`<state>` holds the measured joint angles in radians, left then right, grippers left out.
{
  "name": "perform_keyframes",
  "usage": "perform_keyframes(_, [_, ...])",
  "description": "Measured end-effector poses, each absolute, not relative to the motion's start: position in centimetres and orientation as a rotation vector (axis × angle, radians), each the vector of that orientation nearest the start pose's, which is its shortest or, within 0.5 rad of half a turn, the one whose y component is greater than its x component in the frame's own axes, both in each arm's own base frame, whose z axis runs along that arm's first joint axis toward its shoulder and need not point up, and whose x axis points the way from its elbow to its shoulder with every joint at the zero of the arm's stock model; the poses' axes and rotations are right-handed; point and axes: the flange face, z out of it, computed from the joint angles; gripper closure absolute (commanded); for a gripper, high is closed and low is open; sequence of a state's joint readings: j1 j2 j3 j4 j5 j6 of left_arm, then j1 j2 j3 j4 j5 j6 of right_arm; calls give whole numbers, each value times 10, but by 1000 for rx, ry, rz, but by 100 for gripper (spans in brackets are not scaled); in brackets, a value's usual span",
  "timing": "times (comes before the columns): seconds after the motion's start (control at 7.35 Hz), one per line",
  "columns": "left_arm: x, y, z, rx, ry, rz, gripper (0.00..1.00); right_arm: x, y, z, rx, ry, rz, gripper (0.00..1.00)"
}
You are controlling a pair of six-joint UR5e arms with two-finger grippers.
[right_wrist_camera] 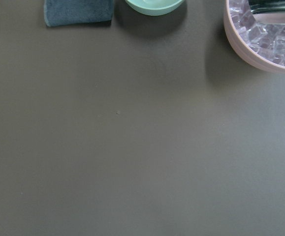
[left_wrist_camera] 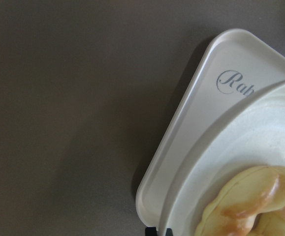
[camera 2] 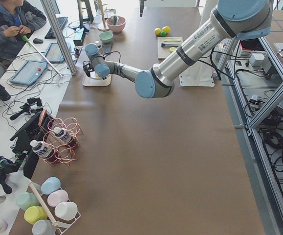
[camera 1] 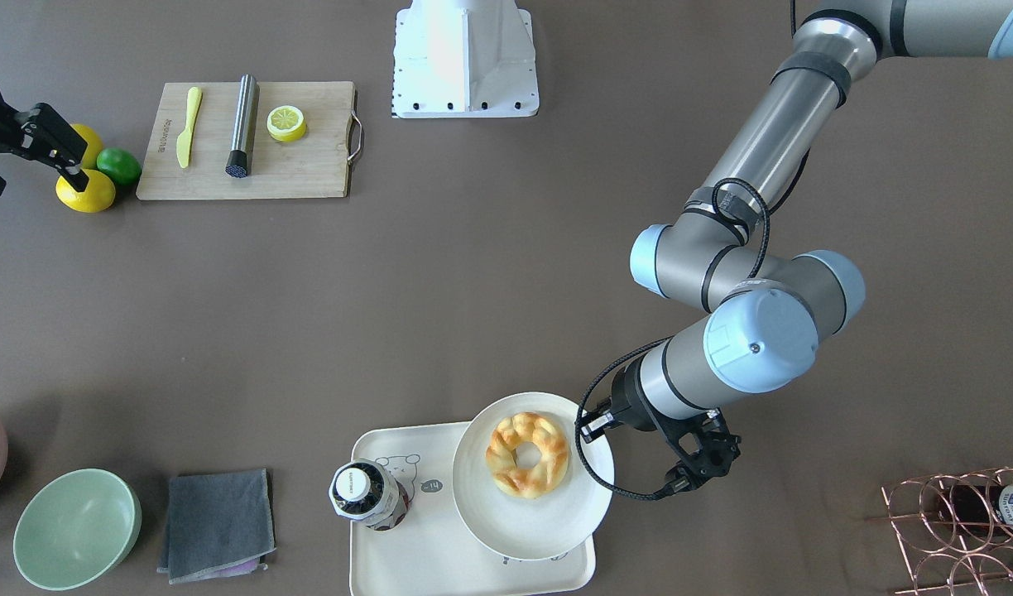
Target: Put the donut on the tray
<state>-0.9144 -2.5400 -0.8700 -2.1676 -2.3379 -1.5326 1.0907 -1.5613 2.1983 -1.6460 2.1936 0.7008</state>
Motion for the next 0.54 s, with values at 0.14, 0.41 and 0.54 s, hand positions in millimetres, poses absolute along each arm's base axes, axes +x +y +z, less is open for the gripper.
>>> perform_keyframes(0.14, [483,-711,271,-261,1056,-471,100,-119,-427,387,122,-789,1,0])
perform_keyframes(0.41, [498,-713,274,-266,1052,-502,100,-86,-419,401,134,-784,2,0])
perform_keyframes(0.54, [500,-715,276,-263,1056,-523,100,-79,-416,403,136,-783,9,0])
